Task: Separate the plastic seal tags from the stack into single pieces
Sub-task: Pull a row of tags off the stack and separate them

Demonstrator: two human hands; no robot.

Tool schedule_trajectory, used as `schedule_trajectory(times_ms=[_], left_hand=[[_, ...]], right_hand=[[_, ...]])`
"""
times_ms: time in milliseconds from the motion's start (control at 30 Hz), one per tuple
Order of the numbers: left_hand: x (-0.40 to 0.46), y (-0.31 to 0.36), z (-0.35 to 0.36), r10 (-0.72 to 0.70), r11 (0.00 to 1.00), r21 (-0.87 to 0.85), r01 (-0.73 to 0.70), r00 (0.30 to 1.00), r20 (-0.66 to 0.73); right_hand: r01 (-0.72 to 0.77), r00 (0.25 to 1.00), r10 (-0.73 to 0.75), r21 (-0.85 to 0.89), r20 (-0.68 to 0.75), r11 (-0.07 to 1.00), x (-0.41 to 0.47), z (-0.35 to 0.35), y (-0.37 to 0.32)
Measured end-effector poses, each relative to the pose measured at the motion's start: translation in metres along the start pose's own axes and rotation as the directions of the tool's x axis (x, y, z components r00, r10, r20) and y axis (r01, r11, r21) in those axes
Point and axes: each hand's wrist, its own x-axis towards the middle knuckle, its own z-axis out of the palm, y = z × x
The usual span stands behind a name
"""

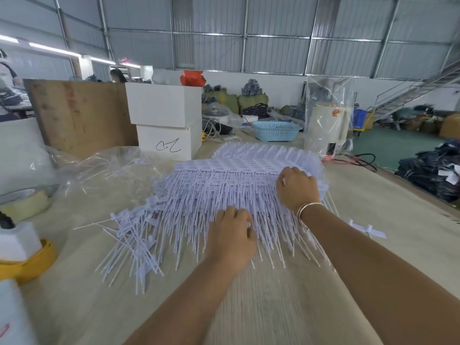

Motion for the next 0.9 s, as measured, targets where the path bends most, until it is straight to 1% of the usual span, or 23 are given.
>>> schedule_trajectory(times_ms=[67,167,233,267,367,433,500,600,733,800,833,900], left_hand=[[-0.003,-0.001,0.007,0.032,0.999,0.034,-0.032,0.999,-0.008],[-0.002,-0.001,0.01,0.075,0.995,0.067,-0.072,0.997,-0.034],[-0.001,0.0,0.01,0.098,0.992,0.081,-0.094,0.995,-0.036],[-0.001,0.0,0.011,0.109,0.991,0.087,-0.106,0.993,-0.035],[-0.002,-0.003,0.011,0.133,0.987,0.097,-0.127,0.99,-0.052],[0.0,-0.005,0.009,0.136,0.987,0.093,-0.129,0.988,-0.077],[0.002,-0.007,0.01,0.127,0.988,0.1,-0.118,0.988,-0.085],[0.004,-0.009,0.011,0.105,0.993,0.06,-0.099,0.99,-0.093],[0.005,-0.01,0.007,0.065,0.997,-0.035,-0.071,0.988,-0.14],[0.006,-0.01,0.006,0.04,0.991,-0.121,-0.059,0.987,-0.154],[0.006,-0.01,0.005,0.028,0.983,-0.173,-0.057,0.986,-0.163],[0.005,-0.006,0.003,-0.005,0.957,-0.287,-0.052,0.981,-0.192]], right_hand=[[0.016,0.994,-0.016,-0.003,0.107,1.0,0.015,0.004,0.001],[0.052,0.966,-0.052,0.008,0.253,0.999,0.034,0.014,-0.009],[0.064,0.951,-0.055,-0.022,0.304,0.998,0.044,0.021,-0.016],[0.068,0.951,-0.049,-0.052,0.305,0.996,0.048,0.024,-0.019],[0.094,0.979,-0.065,-0.149,0.193,0.984,0.055,0.033,-0.019],[0.095,0.987,-0.077,-0.13,0.139,0.987,0.057,0.036,-0.016],[0.101,0.989,-0.089,-0.093,0.121,0.991,0.06,0.037,-0.012],[0.141,0.988,-0.138,-0.037,0.074,0.989,0.061,0.031,-0.011],[0.242,0.967,-0.242,-0.011,-0.079,0.97,0.059,0.008,-0.017],[0.235,0.966,-0.227,0.054,-0.124,0.971,0.055,-0.013,-0.019],[0.209,0.973,-0.197,0.104,-0.118,0.972,0.053,-0.026,-0.019],[0.148,0.989,-0.142,0.175,-0.043,0.973,0.045,-0.052,-0.018]])
